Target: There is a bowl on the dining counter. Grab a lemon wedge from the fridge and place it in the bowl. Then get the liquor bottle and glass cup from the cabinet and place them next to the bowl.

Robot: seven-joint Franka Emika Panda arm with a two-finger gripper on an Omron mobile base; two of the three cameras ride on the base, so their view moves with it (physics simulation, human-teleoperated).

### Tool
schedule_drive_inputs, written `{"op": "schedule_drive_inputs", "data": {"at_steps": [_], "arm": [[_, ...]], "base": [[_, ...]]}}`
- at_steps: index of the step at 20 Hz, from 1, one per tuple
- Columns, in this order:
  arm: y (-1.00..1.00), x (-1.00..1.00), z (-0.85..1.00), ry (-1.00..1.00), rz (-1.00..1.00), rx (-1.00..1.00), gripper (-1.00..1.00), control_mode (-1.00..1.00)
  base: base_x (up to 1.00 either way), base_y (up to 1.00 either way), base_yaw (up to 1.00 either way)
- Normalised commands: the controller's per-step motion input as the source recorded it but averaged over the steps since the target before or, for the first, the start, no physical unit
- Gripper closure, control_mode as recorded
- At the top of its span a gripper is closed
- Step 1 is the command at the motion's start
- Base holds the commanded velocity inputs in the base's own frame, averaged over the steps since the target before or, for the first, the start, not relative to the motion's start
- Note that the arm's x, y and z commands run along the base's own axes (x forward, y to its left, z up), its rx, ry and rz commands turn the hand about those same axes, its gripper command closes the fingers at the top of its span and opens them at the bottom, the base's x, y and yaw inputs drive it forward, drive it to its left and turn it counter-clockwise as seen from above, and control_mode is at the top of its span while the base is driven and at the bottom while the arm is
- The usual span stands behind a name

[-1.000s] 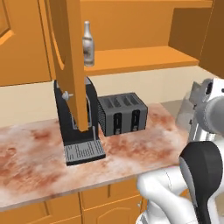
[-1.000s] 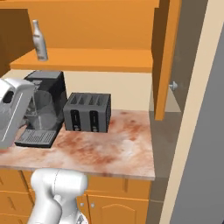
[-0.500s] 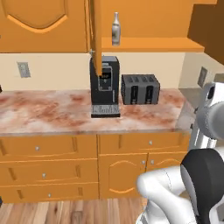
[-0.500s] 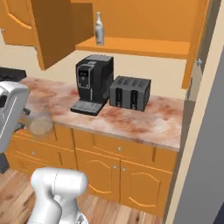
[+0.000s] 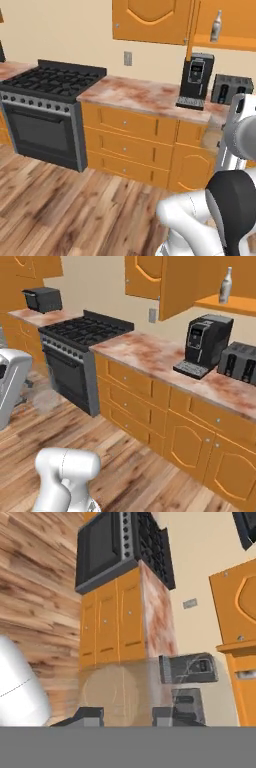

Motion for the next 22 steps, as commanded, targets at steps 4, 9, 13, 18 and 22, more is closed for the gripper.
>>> {"op": "schedule_drive_inputs", "data": {"at_steps": [4,9,13,18,22], "arm": [[0.00,0.00,0.00,0.00,0.00,0.00,1.00,1.00],[0.00,0.00,0.00,0.00,0.00,0.00,1.00,1.00],[0.00,0.00,0.00,0.00,0.00,0.00,1.00,1.00],[0.00,0.00,0.00,0.00,0.00,0.00,1.00,1.00],[0.00,0.00,0.00,0.00,0.00,0.00,1.00,1.00]], "base": [[-0.13,1.00,0.64],[0.18,1.00,0.57],[0.56,0.98,0.49],[0.83,0.89,0.45],[1.00,0.67,0.41]]}}
